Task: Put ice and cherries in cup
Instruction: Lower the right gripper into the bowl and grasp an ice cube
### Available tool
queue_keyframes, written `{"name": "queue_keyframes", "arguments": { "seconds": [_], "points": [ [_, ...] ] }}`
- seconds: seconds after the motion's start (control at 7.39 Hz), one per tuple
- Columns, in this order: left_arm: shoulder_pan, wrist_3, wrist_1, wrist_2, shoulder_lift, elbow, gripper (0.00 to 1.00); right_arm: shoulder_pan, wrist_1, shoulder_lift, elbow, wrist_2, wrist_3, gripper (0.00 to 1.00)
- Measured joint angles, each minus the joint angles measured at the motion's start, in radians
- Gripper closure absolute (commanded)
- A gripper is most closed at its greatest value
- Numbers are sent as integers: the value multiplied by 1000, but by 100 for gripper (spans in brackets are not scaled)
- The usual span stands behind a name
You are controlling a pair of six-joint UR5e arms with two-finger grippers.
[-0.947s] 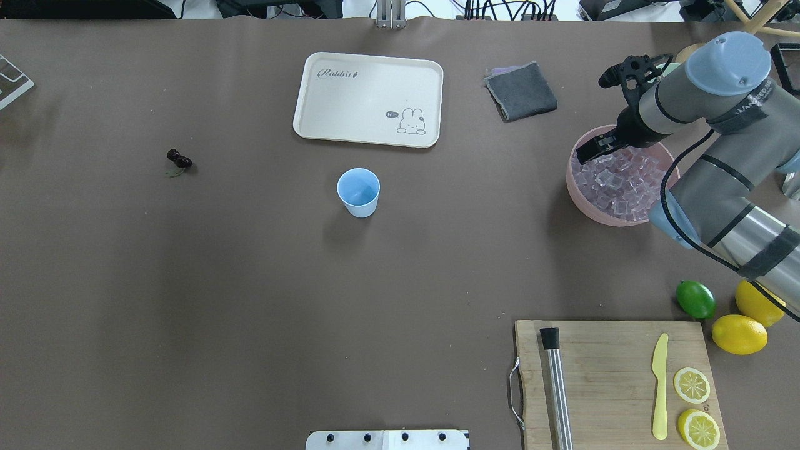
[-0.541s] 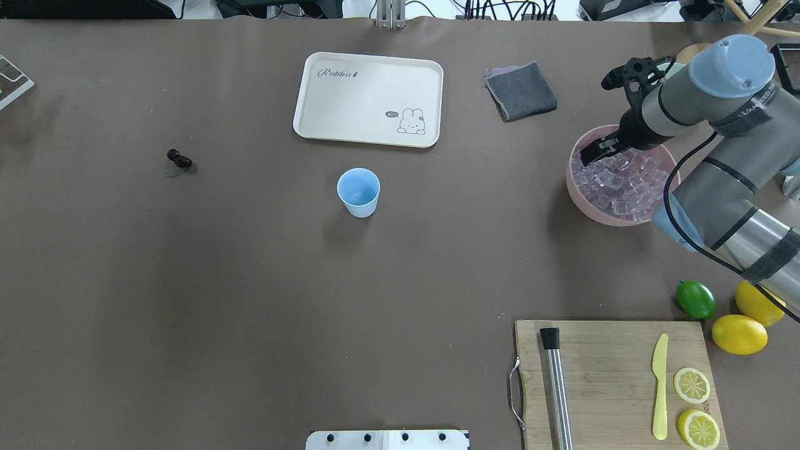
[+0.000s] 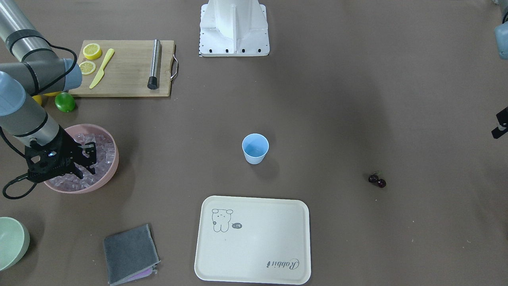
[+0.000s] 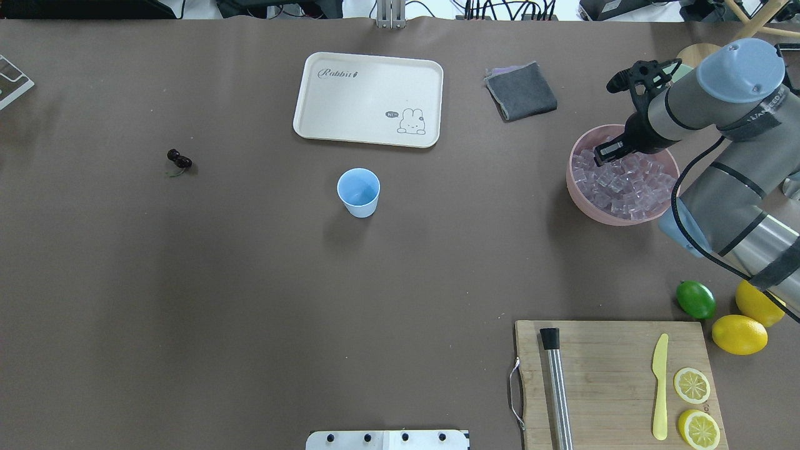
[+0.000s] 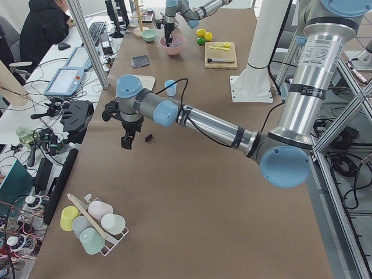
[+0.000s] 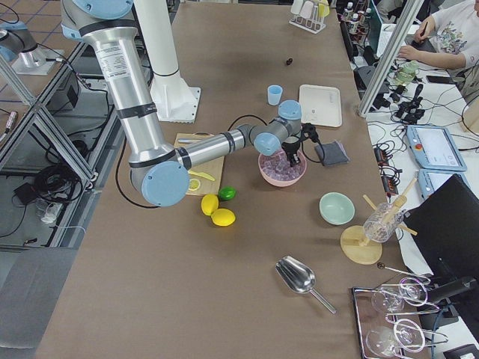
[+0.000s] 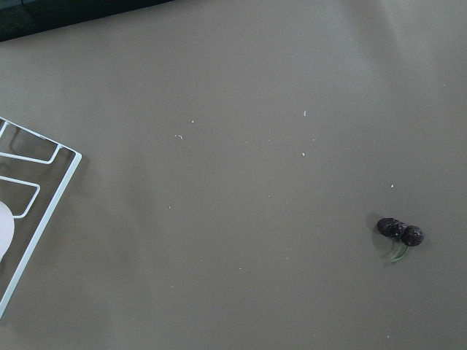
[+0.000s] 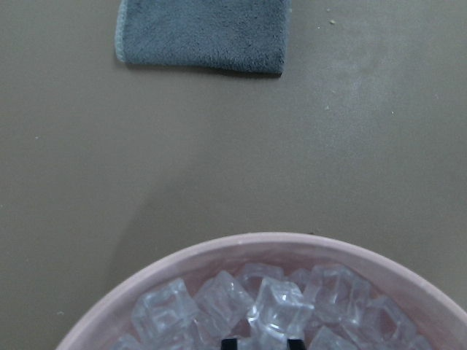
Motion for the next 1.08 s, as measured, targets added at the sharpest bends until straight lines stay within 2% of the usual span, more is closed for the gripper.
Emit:
{"name": "queue_keyframes", "arguments": {
  "seconds": [0.27,0.41,0.54,0.68,0.81,1.08],
  "points": [
    [1,0,0,0,3,0,2,1,-2,-7,21,1,1,92],
    [1,0,0,0,3,-1,2,1,-3,-15,33,2,2,80],
    [2,-1,0,0,4,-2,2,1,-4,-20,37,2,2,29],
    [2,-1,0,0,4,-3,2,0,-3,-26,38,0,3,5],
    [2,-1,0,0,5,-4,2,0,-2,-29,36,-2,2,2],
    [2,-2,0,0,5,-7,2,0,-2,-30,39,4,0,2]
  ]
}}
